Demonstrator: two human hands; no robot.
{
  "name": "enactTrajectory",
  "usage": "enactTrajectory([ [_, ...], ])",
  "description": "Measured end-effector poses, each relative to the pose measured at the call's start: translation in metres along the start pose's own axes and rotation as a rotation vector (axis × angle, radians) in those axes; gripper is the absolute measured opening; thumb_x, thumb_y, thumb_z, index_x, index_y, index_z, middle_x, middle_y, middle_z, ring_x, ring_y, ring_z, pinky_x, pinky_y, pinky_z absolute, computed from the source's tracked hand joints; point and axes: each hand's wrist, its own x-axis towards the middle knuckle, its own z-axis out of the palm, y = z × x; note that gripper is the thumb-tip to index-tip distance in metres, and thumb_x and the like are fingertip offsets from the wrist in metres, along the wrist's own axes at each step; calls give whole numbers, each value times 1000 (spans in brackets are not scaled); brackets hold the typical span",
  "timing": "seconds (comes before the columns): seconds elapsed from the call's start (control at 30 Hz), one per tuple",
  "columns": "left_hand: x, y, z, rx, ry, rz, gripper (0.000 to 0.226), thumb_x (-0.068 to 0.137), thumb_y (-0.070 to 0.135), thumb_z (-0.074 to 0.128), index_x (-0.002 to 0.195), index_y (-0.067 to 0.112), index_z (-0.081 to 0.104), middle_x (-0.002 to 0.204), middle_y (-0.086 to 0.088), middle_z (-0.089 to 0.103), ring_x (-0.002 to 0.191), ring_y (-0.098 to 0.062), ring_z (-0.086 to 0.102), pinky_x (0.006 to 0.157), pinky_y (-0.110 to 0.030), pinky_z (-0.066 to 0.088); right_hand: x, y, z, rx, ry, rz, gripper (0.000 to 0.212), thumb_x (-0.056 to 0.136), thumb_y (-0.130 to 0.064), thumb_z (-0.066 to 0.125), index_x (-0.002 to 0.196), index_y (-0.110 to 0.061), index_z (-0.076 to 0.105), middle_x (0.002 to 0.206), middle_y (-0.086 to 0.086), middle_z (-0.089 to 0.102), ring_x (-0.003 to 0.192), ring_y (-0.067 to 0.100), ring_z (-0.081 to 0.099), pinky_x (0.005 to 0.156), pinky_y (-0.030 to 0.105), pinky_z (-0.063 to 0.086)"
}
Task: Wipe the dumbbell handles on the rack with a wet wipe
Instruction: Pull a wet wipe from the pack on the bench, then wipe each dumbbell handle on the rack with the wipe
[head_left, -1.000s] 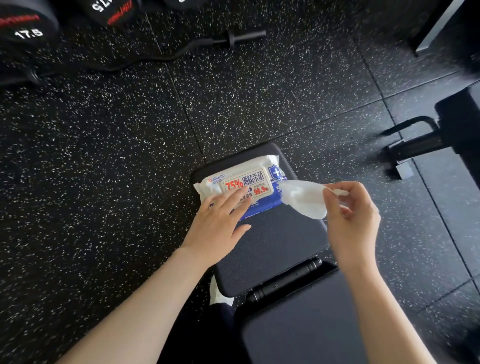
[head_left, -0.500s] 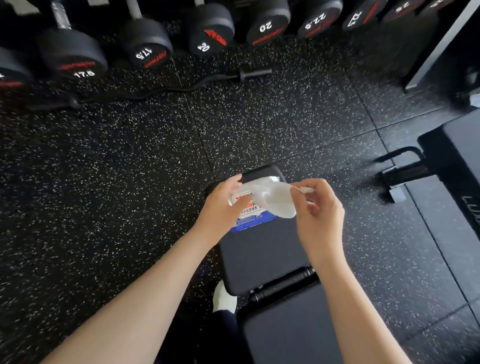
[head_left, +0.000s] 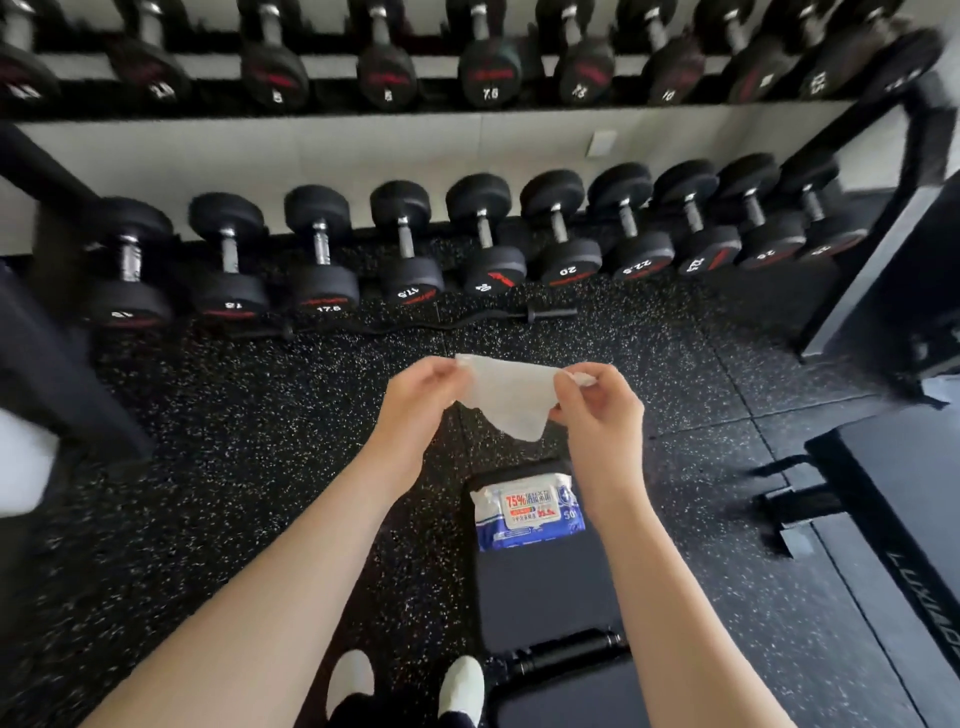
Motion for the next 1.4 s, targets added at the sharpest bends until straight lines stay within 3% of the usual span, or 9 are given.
enactTrajectory([
  [0.2, -45, 88, -23, -19, 246, 204, 10, 89, 18, 56, 82, 17, 64, 79, 8, 59, 76, -1, 54, 76, -24, 45, -9, -78, 14, 87, -82, -91, 7, 91, -18, 57, 85, -14, 57, 108, -9, 66, 101, 6, 61, 86, 26, 46],
  [0.3, -67, 108, -43, -35, 344, 280, 9, 90, 19, 55, 91, 13, 63, 79, 12, 57, 65, 13, 50, 69, -16, 39, -20, -107, 25, 159, -157, -111, 6, 91, -19, 58, 85, -16, 57, 89, -6, 64, 83, 6, 58, 76, 26, 45],
  [0.43, -94, 117, -76, -122, 432, 337, 7, 92, 17, 55, 88, 14, 60, 82, 10, 58, 67, 11, 51, 64, -4, 40, -41, -130, 51, 217, -294, -111, 7, 92, -21, 56, 88, -15, 55, 77, 0, 57, 72, 13, 49, 65, 33, 39],
  [0.63, -118, 125, -132, -121, 566, 392, 11, 96, 20, 51, 94, 11, 57, 84, 5, 54, 69, 5, 49, 64, -9, 40, -66, -158, 108, 205, -408, -102, 9, 92, -26, 56, 87, -19, 53, 82, 5, 55, 75, 19, 49, 64, 38, 41],
  [0.83, -140, 148, -196, 29, 742, 543, 14, 96, 23, 51, 96, 10, 57, 69, 3, 52, 54, 1, 44, 49, -12, 35, -91, -193, 174, 211, -397, -172, 11, 91, -27, 59, 84, -19, 53, 72, 8, 52, 66, 20, 46, 60, 36, 40],
  [1.07, -156, 166, -305, 112, 751, 542, 13, 97, 25, 48, 95, 14, 56, 53, 1, 40, 39, -5, 33, 37, -18, 27, -122, -226, 260, 159, -397, -197, 32, 85, -39, 64, 74, -11, 51, 69, 19, 54, 63, 23, 48, 56, 36, 40],
  [1.23, -159, 185, -385, 186, 653, 561, 9, 96, 25, 50, 91, 22, 57, 53, 2, 44, 40, -7, 35, 36, -21, 27, -134, -246, 312, 47, -564, -192, 45, 88, -47, 55, 67, -8, 51, 60, 3, 43, 57, 20, 43, 51, 29, 37],
  [1.33, -155, 201, -422, 262, 544, 555, 9, 95, 23, 52, 91, 18, 59, 55, 5, 48, 41, -4, 39, 38, -15, 27, -138, -253, 335, 2, -723, -158, 31, 90, -40, 54, 88, -12, 66, 79, 2, 68, 77, 15, 65, 69, 28, 55],
  [1.4, -149, 209, -442, 289, 420, 532, 12, 94, 24, 54, 90, 15, 60, 46, 9, 40, 39, -6, 33, 37, -19, 25, -141, -257, 354, -62, -815, -195, 27, 90, -38, 54, 104, -18, 66, 96, -4, 71, 96, 10, 65, 87, 29, 53],
])
